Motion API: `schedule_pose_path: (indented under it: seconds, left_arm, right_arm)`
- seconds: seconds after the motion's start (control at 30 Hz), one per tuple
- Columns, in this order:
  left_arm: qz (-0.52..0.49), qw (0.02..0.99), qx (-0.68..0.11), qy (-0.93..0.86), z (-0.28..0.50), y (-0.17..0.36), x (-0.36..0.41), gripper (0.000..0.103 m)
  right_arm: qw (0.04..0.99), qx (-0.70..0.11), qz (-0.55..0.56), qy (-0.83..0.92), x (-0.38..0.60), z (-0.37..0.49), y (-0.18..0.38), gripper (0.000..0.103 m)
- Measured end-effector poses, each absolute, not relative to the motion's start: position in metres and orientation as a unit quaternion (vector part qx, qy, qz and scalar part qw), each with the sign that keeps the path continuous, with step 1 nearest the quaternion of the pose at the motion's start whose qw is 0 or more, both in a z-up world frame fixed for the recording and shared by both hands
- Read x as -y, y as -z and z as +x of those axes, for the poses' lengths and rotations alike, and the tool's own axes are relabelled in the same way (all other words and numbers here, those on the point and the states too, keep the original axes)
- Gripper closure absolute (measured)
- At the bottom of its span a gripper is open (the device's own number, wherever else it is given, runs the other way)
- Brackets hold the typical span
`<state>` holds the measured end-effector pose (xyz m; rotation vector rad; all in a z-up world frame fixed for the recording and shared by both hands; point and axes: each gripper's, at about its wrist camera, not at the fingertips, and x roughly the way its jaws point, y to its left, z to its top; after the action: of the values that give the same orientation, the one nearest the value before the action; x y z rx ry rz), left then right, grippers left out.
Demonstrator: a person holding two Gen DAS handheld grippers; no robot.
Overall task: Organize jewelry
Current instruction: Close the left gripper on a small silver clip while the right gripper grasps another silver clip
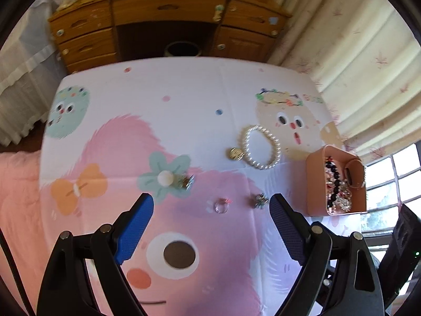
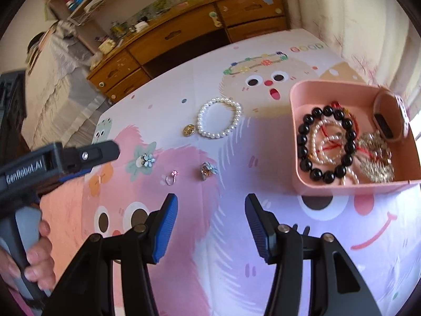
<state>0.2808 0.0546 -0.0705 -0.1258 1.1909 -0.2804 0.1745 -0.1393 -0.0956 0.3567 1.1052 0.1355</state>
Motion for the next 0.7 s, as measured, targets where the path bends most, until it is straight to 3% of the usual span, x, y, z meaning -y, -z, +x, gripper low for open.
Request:
schedule_pose_path:
  seconds: [0.53,0.7]
  left_arm:
    - [-0.033,0.844,-0.504,0.18,0.294,0.113,-0.075,0.017]
    - [-0.019,0.842,-0.508,0.179,0.296,0.131,-0.067,0.033]
  right_arm:
    - [0.882,-0.464,0.014,-0.076,0.101,0.188,0.131,0.05]
    - [0.888,-0.455,-0.007,-0.065,0.091,0.19,0.14,0.05]
